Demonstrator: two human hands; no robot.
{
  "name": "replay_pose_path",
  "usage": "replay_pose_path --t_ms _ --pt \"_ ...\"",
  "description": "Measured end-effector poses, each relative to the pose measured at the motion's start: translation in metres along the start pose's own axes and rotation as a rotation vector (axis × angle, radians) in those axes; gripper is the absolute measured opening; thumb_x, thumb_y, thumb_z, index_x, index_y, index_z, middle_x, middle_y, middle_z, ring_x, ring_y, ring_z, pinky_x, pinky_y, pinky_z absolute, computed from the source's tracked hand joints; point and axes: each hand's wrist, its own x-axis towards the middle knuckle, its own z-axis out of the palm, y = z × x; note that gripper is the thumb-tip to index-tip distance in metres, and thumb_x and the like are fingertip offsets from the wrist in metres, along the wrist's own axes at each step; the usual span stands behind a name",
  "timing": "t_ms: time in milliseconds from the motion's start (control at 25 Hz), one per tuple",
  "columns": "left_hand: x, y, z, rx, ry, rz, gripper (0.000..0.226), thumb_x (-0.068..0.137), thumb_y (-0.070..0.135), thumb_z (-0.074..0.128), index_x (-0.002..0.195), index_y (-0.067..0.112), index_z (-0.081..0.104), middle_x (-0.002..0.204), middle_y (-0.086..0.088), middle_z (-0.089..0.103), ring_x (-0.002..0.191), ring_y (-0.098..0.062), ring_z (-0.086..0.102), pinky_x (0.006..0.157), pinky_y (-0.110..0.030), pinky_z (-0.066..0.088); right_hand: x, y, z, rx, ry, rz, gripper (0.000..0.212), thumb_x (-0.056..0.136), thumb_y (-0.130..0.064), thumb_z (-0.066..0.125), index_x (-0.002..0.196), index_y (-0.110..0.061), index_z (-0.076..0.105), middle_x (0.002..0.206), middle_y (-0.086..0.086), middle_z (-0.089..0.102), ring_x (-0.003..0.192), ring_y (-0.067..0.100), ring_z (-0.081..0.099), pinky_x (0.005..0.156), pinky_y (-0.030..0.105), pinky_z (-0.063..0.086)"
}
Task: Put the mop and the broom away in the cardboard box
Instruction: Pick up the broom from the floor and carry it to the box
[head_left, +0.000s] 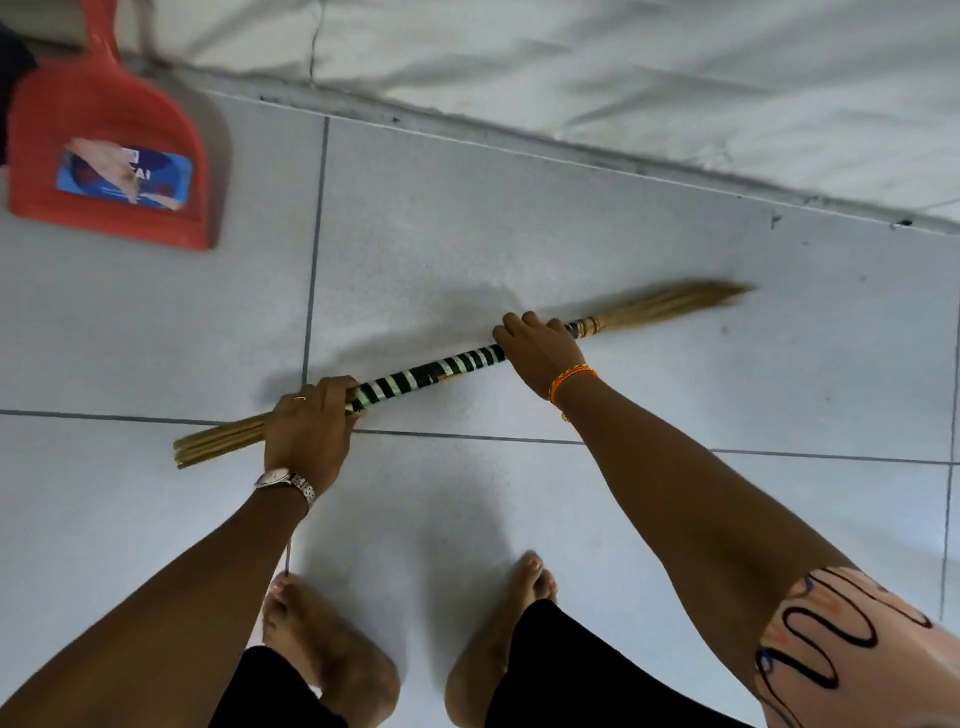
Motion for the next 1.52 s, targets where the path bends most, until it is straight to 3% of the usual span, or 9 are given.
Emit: replay_pose_path --t_ms 160,280,400,480,560,680,800,1160,1520 --pt "0.035 0.009 -0.1 0.059 0.203 0.155 0.039 0.093 0.055 0.054 0.106 0.02 0.064 0.094 -0.003 0.072 0.092 -0.033 0.064 0.1 -0.047 0.042 -0.033 0.008 -0.072 0.146 0.02 0.036 0.026 0.095 -0.003 0.049 0.119 -0.013 0.048 0.102 0.01 0.06 0.093 0.031 0.061 0.062 0.041 0.049" --pt "0.067 0.034 -0.201 0.046 0.472 0.104 0.033 0.093 0.053 0.059 0.107 0.025 0.068 0.114 0.001 0.07 0.126 -0.033 0.055 0.122 -0.046 0.013 -0.068 0.012 -0.15 0.287 0.081 0.117 0.026 0.092 -0.002 0.049 0.115 -0.013 0.049 0.099 0.01 0.06 0.088 0.033 0.061 0.058 0.04 0.049" --pt "0.092 0.079 -0.332 -0.161 0.654 -0.123 0.08 0.081 0.065 0.069 0.145 0.025 0.042 0.154 -0.005 0.042 0.15 -0.032 0.025 0.124 -0.041 -0.001 -0.11 0.014 -0.251 0.466 0.148 0.173 0.027 0.089 -0.001 0.051 0.112 -0.014 0.049 0.1 0.008 0.062 0.087 0.032 0.063 0.062 0.04 0.053" --pt "0.104 0.116 -0.428 -0.396 0.756 -0.255 0.119 0.068 0.069 0.078 0.156 0.013 0.02 0.163 -0.013 0.022 0.154 -0.027 0.01 0.125 -0.043 0.004 -0.144 0.014 -0.324 0.536 0.219 0.204 0.026 0.088 0.001 0.053 0.109 -0.013 0.048 0.099 0.009 0.062 0.084 0.032 0.063 0.059 0.037 0.046" --pt "0.103 0.159 -0.522 -0.793 0.703 -0.406 0.125 0.066 0.06 0.083 0.153 0.0 0.017 0.161 -0.013 0.018 0.152 -0.026 0.016 0.123 -0.048 0.022 -0.187 0.016 -0.401 0.597 0.257 0.235 0.025 0.088 0.002 0.055 0.108 -0.011 0.049 0.099 0.011 0.063 0.085 0.033 0.063 0.062 0.037 0.046" --pt "0.091 0.218 -0.627 -1.416 0.466 -0.349 0.062 0.089 0.014 0.072 0.141 0.003 0.039 0.138 -0.018 0.053 0.129 -0.029 0.052 0.113 -0.043 0.04 -0.24 0.016 -0.482 0.674 0.295 0.236 0.022 0.088 0.003 0.055 0.107 -0.008 0.049 0.1 0.014 0.063 0.084 0.034 0.06 0.065 0.036 0.044" --pt "0.063 0.256 -0.716 -1.457 0.416 -0.177 0.019 0.099 -0.004 0.05 0.112 0.008 0.045 0.099 -0.015 0.063 0.09 -0.024 0.064 0.096 -0.042 0.051 -0.296 0.007 -0.548 0.738 0.324 0.227 0.02 0.087 0.006 0.051 0.1 -0.009 0.047 0.096 0.013 0.062 0.082 0.031 0.059 0.064 0.035 0.042" --pt "-0.012 0.22 -0.877 -1.699 0.296 0.015 0.008 0.08 0.007 0.062 0.077 0.014 0.06 0.06 0.004 0.058 0.06 -0.013 0.059 0.076 -0.031 0.046 -0.327 -0.101 -0.666 0.857 0.412 0.102 0.029 0.079 -0.024 0.077 0.098 -0.01 0.06 0.096 0.008 0.069 0.088 0.028 0.062 0.075 0.036 0.048" --pt "-0.092 0.021 -0.978 -1.382 0.265 0.179 0.017 0.099 0.006 0.055 0.087 0.019 0.059 0.07 0.004 0.063 0.075 -0.017 0.059 0.085 -0.033 0.046 -0.271 -0.334 -0.763 0.929 0.464 -0.08 0.032 0.081 -0.019 0.077 0.109 -0.01 0.062 0.103 0.012 0.072 0.087 0.024 0.062 0.083 0.034 0.051"
